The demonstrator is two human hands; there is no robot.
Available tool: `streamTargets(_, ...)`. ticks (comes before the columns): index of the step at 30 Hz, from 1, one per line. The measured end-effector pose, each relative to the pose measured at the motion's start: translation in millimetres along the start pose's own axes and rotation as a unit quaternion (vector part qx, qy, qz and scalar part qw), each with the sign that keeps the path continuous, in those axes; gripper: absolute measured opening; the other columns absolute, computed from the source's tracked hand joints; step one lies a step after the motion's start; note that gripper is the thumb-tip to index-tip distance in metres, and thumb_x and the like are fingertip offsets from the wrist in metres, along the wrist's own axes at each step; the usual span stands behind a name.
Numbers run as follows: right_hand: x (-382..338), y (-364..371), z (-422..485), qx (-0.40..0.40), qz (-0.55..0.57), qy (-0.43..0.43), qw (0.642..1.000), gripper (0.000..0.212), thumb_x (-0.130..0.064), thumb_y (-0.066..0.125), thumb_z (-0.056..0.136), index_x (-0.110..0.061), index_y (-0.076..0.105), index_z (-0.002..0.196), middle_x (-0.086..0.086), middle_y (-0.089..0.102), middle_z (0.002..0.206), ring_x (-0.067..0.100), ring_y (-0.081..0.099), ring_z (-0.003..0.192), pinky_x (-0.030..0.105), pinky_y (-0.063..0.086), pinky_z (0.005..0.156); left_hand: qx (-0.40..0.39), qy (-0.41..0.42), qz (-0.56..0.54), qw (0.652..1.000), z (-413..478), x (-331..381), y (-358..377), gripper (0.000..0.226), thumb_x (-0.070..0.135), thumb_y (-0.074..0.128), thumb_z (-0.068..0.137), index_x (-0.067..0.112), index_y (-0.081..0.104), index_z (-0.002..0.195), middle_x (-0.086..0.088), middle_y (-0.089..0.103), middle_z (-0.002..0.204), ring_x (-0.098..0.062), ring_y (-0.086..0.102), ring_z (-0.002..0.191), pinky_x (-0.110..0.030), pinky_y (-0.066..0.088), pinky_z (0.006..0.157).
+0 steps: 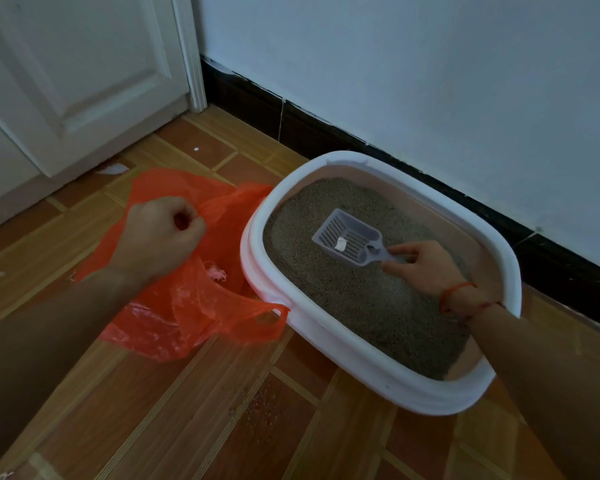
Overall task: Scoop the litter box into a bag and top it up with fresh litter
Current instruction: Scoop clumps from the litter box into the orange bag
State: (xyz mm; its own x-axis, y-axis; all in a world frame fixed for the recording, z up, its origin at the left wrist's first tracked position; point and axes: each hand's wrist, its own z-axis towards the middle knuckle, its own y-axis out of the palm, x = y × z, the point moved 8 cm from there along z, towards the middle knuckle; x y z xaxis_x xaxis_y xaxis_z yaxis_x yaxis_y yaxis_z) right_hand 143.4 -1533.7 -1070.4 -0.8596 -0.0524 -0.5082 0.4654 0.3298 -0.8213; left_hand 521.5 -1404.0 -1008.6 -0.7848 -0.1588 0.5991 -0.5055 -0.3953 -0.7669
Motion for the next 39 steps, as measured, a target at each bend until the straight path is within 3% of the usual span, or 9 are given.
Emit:
streamTargets(7,-21,1,-1,0.003,0.007,-0.033,0.999,0.034,-0.033,0.073,0.083,-0.022,0.07,0.115,-0.006,0.067,0.091,0.003,0.063,0.075,0.024,0.052,0.074,-0.009,0.0,-0.002,1.0,-1,2,1,0.011,0.013,0.063,0.09,0.01,0.068,0.081,0.001,0.067,0.08,-0.006,0.061,0.072,-0.011,0.041,0.063)
streamTargets(11,-54,-1,-4,0.013,0.031,-0.087,0.996,0.032,-0.031,0.074,0.082,-0.023,0.07,0.114,-0.015,0.065,0.082,-0.003,0.062,0.071,0.014,0.048,0.065,0.001,-0.006,-0.003,1.0,-1,-1,-3,0.01,0.013,0.064,0.089,0.01,0.068,0.08,0.001,0.066,0.078,-0.002,0.058,0.07,-0.008,0.039,0.062)
streamTargets(15,-109,3,-10,0.003,0.011,-0.175,0.984,0.024,-0.03,0.07,0.085,-0.031,0.069,0.109,-0.019,0.062,0.068,-0.006,0.055,0.051,0.008,0.04,0.049,0.022,-0.012,-0.009,1.0,2,-3,-11,0.008,0.013,0.063,0.088,0.011,0.068,0.082,0.002,0.066,0.079,-0.003,0.057,0.07,-0.004,0.036,0.062)
streamTargets(19,-165,16,-14,-0.041,-0.073,-0.243,0.966,0.025,-0.033,0.066,0.088,-0.027,0.07,0.112,-0.027,0.055,0.072,-0.013,0.055,0.061,0.006,0.037,0.049,0.057,-0.024,-0.016,0.998,4,-6,-20,0.006,0.012,0.064,0.086,0.011,0.067,0.081,0.007,0.061,0.075,0.006,0.052,0.065,0.002,0.031,0.062)
streamTargets(22,-201,26,-8,-0.062,-0.186,-0.271,0.942,0.023,-0.031,0.062,0.091,-0.027,0.07,0.113,-0.021,0.057,0.073,0.0,0.054,0.056,0.008,0.036,0.055,0.086,-0.03,-0.025,0.996,5,-10,-25,0.005,0.012,0.066,0.084,0.011,0.067,0.08,0.01,0.058,0.072,0.009,0.051,0.061,0.003,0.03,0.061)
streamTargets(25,-232,39,-1,-0.06,-0.303,-0.282,0.909,0.027,-0.033,0.058,0.09,-0.023,0.07,0.112,-0.003,0.067,0.088,0.01,0.059,0.072,0.025,0.053,0.073,0.098,-0.026,-0.041,0.994,5,-10,-26,0.006,0.013,0.065,0.085,0.012,0.066,0.078,0.009,0.06,0.071,0.006,0.053,0.062,0.001,0.032,0.06)
streamTargets(28,-271,52,-8,-0.019,-0.326,-0.304,0.895,0.021,-0.027,0.056,0.088,-0.016,0.068,0.102,0.003,0.061,0.083,0.02,0.058,0.073,0.03,0.049,0.065,0.102,-0.019,-0.056,0.993,6,-10,-28,0.008,0.013,0.064,0.085,0.013,0.065,0.077,0.014,0.058,0.069,0.003,0.056,0.064,-0.002,0.034,0.06)
streamTargets(33,-312,77,-37,0.061,-0.385,-0.359,0.848,0.013,-0.013,0.044,0.094,-0.017,0.054,0.087,0.004,0.053,0.077,0.029,0.063,0.092,0.034,0.034,0.068,0.105,-0.026,-0.062,0.992,5,-21,-36,0.009,0.012,0.063,0.086,0.012,0.065,0.077,0.013,0.059,0.07,0.005,0.057,0.069,-0.003,0.036,0.06)
streamTargets(39,-304,78,-34,0.054,-0.361,-0.37,0.854,0.011,-0.016,0.045,0.094,-0.018,0.053,0.086,0.002,0.044,0.075,0.026,0.054,0.08,0.033,0.03,0.071,0.1,-0.039,-0.052,0.993,3,-30,-35,0.009,0.012,0.063,0.086,0.012,0.066,0.078,0.011,0.062,0.072,0.002,0.059,0.069,-0.004,0.037,0.06)
